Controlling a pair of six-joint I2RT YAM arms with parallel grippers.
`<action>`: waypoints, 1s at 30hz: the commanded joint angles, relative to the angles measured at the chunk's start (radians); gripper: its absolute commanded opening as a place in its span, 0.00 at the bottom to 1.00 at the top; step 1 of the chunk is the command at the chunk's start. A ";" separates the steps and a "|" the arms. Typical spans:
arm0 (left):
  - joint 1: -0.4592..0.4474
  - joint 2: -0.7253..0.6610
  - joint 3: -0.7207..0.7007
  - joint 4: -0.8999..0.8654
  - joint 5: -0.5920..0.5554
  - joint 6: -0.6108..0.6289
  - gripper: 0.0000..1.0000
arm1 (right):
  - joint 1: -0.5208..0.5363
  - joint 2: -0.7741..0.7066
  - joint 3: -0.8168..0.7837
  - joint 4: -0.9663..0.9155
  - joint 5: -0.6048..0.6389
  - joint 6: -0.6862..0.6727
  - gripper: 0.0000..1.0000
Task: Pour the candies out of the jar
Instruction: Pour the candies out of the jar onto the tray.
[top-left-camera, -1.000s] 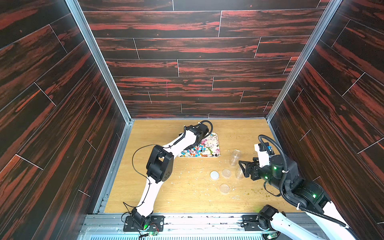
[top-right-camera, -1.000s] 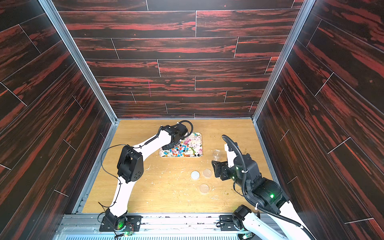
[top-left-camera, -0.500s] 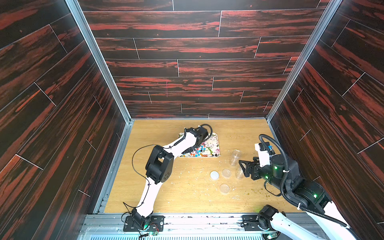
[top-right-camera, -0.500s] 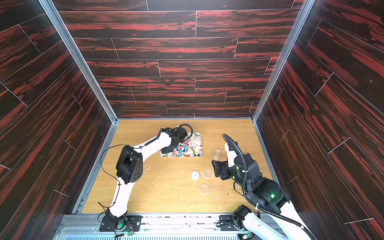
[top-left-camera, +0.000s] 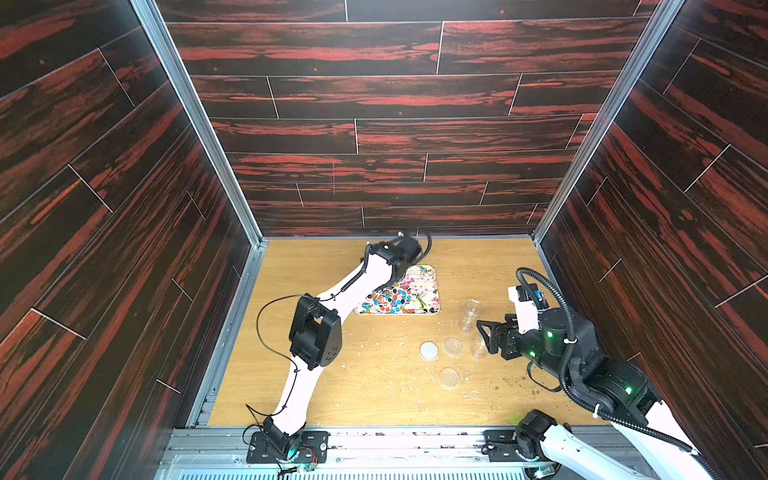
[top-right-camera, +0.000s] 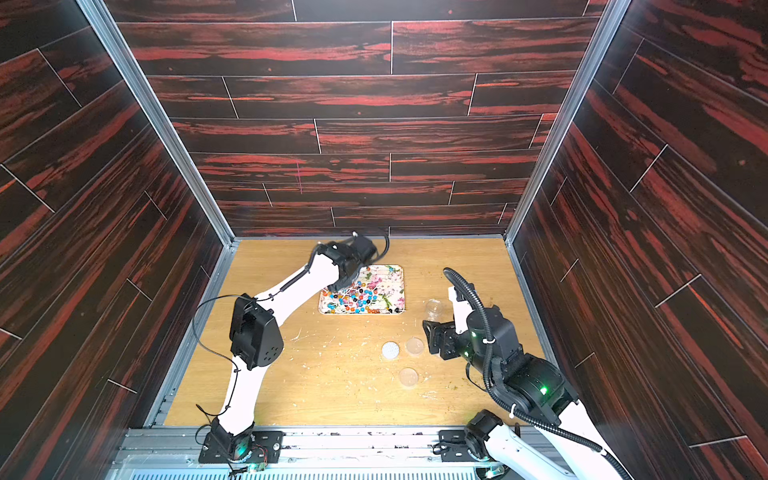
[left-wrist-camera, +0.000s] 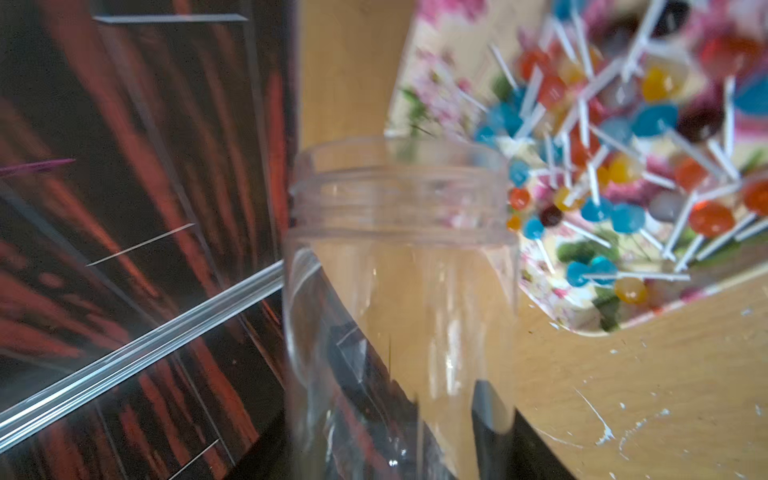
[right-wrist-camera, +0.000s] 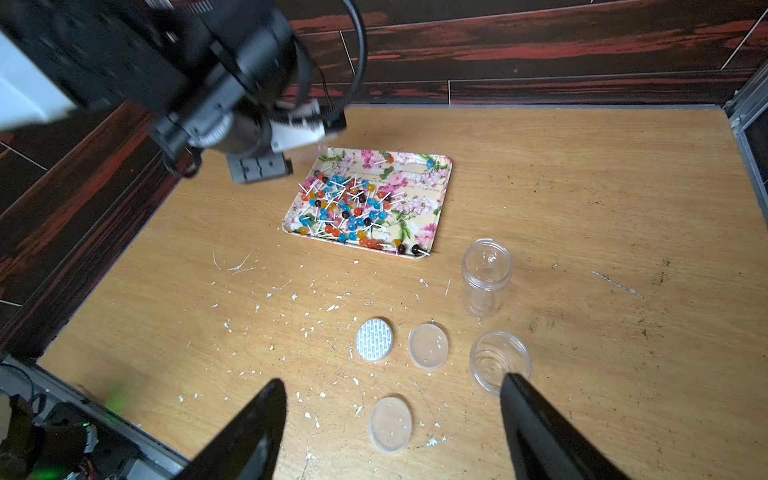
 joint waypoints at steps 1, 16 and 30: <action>-0.005 0.003 -0.067 -0.039 0.022 -0.038 0.61 | -0.002 -0.003 0.020 -0.018 -0.002 0.015 0.83; -0.005 -0.153 -0.077 0.078 0.217 -0.115 0.61 | -0.002 -0.019 -0.005 0.025 0.018 0.030 0.99; -0.005 -0.396 -0.224 0.367 0.443 -0.174 0.62 | -0.003 0.002 -0.002 0.120 -0.052 0.056 0.94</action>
